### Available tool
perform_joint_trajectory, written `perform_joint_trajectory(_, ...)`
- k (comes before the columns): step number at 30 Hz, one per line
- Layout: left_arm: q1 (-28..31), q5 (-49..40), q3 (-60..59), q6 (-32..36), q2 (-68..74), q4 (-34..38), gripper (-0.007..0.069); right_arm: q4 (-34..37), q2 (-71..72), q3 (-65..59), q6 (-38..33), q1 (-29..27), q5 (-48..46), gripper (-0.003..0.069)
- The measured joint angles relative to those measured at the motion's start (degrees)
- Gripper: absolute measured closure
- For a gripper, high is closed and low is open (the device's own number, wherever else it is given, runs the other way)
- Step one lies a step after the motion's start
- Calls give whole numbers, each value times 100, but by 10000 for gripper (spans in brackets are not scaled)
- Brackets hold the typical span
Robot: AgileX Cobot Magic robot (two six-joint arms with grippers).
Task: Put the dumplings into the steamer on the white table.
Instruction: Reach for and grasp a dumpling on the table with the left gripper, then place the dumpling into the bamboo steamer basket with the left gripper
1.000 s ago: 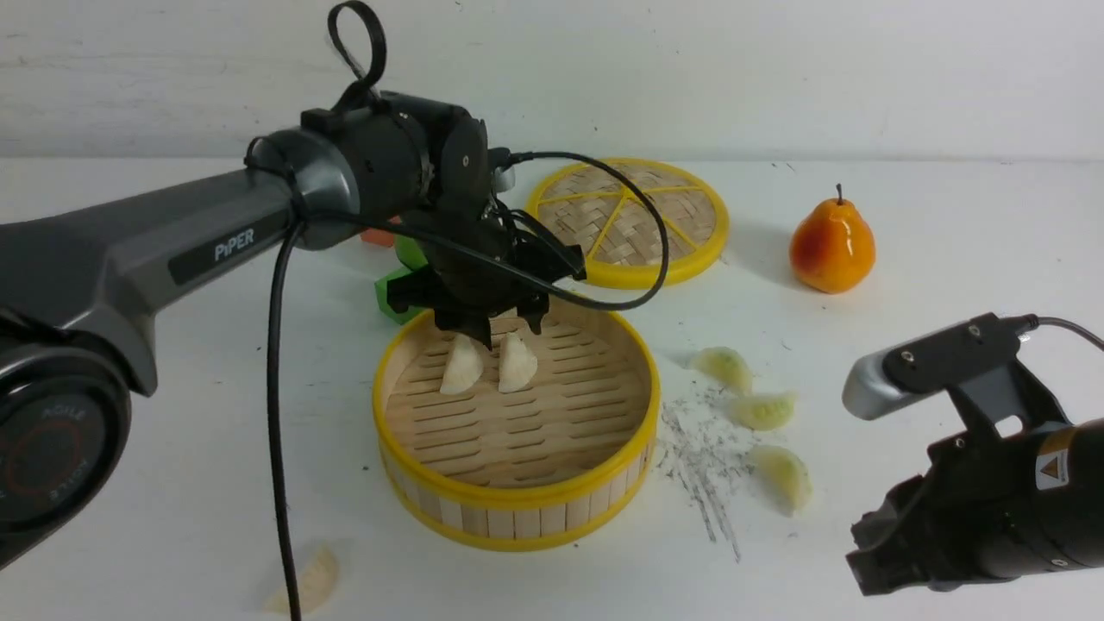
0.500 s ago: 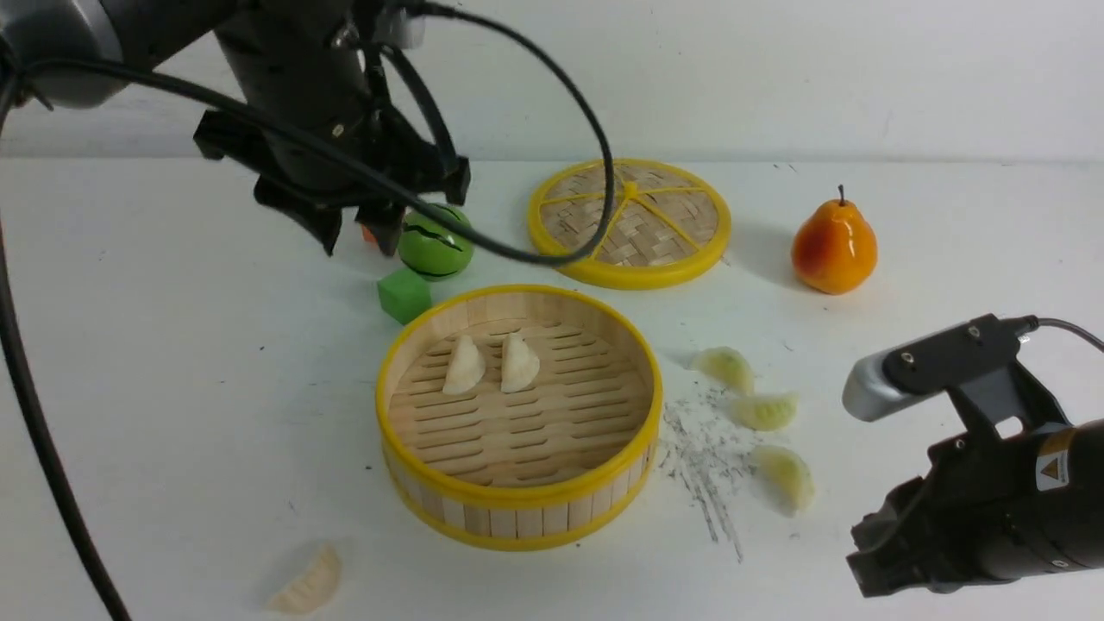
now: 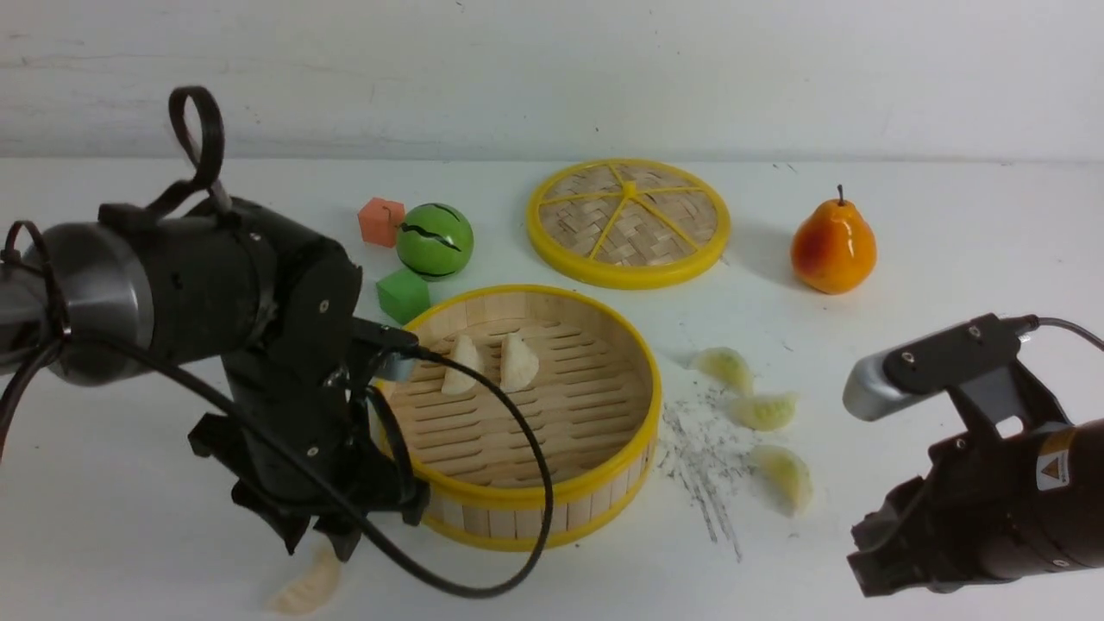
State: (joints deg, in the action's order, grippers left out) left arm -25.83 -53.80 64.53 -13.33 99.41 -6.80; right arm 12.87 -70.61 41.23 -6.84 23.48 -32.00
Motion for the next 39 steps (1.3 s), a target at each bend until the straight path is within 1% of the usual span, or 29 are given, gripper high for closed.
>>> perform_joint_trajectory(4, 118, 331, -166, 0, 0, 79, 314, 0, 0, 0, 0, 0, 0, 573)
perform_joint_trajectory(6, 265, 496, -226, 0, 0, 191, 314, 0, 0, 0, 0, 0, 0, 573)
perform_joint_trajectory(9, 412, 501, -260, 29, 0, 333, 314, 0, 0, 0, 0, 0, 0, 568)
perform_joint_trajectory(17, 438, 362, -277, 260, 253, 547, 319, 18, 0, 0, 0, 0, 0, 562)
perform_joint_trajectory(19, 438, 354, -277, 260, 322, 571, 351, 18, 0, 0, 0, 0, 0, 561)
perform_joint_trajectory(23, 438, 359, -277, 260, 327, 592, 456, 18, 0, 0, 0, 0, 0, 557)
perform_joint_trajectory(28, 438, 217, -139, 206, 309, 613, 463, 18, 0, 0, 0, 0, -1, 554)
perform_joint_trajectory(33, 438, -61, 567, 157, -70, 713, 463, 18, 0, 0, 0, 0, -1, 550)
perform_joint_trajectory(35, 439, -70, 897, 147, -208, 886, 463, 18, 0, 0, 0, 0, -1, 548)
perform_joint_trajectory(37, 439, 16, 1461, 156, -300, 1521, 463, 18, 0, 0, 0, 0, 43, 546)
perform_joint_trajectory(39, 416, 190, 1937, 306, -235, 2211, 463, 18, 0, 0, 0, 0, 54, 545)
